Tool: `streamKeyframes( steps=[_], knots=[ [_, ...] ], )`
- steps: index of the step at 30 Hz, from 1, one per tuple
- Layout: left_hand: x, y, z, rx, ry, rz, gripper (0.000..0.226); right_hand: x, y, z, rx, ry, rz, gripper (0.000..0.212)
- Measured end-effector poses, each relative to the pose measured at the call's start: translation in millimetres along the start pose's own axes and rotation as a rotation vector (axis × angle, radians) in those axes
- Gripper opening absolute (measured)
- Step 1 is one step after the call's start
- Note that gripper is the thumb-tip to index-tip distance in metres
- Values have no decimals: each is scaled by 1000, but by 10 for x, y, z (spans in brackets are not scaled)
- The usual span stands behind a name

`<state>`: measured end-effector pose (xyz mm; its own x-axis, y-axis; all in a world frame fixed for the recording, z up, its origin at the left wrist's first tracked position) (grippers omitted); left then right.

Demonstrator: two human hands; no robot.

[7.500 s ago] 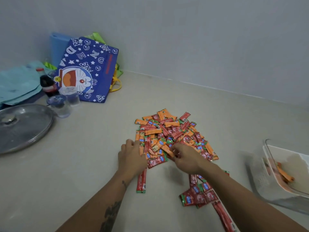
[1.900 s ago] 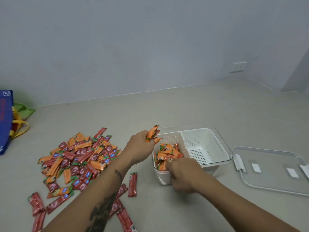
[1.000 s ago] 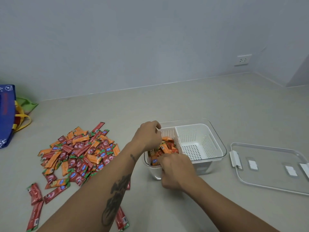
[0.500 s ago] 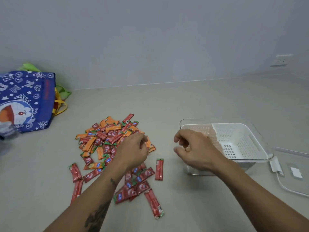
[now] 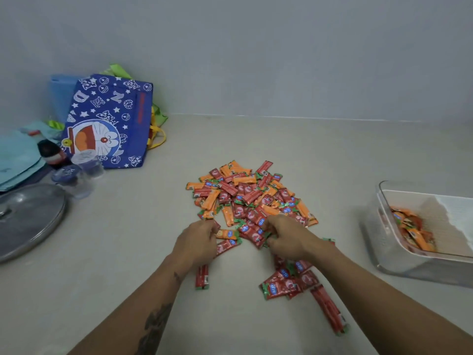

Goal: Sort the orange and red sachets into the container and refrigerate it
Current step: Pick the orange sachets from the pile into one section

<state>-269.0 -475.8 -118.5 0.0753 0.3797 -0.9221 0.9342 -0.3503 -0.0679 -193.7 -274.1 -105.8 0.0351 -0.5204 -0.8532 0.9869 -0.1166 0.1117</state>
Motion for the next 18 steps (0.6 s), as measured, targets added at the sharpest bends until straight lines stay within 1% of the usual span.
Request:
streamKeyframes(
  steps=[2, 4, 5, 7, 8, 11, 14, 16, 18],
  knots=[
    [49, -28, 61, 30, 4, 34, 21, 89, -30, 10, 36, 64, 4, 29],
    [89, -97, 56, 76, 16, 55, 26, 32, -81, 16, 73, 147, -64, 49],
    [116, -142, 45, 99, 19, 62, 28, -20, -121, 21, 91, 177, -115, 54],
    [194, -207, 8, 141, 12, 88, 33, -86, -217, -5, 130, 249, -184, 58],
    [252, -217, -11, 155, 4, 112, 34, -75, -264, -45, 154, 295, -184, 59],
    [366, -235, -74, 198, -46, 134, 30, 31, -360, -115, 184, 385, -150, 54],
    [346, -261, -113, 266, -81, 65, 18, 82, -402, -195, 253, 353, -185, 48],
    [311, -248, -144, 316, 28, -1, 9, 72, -422, -273, 327, 247, -201, 41],
    [230, -262, -129, 288, 214, -72, 4, 76, -453, -360, 397, 122, -184, 34]
  ],
)
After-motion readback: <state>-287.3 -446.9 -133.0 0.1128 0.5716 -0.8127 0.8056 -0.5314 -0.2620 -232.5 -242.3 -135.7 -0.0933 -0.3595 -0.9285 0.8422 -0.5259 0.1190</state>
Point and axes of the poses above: each hand's wrist, its own y-axis away from the middle knuckle, its own x-axis out of the palm, z = x × y, the point moved 8 cm from there along -y, towards the middle knuckle, and after that the axes turned 11 degrees about -z, right-handed, at the moved point
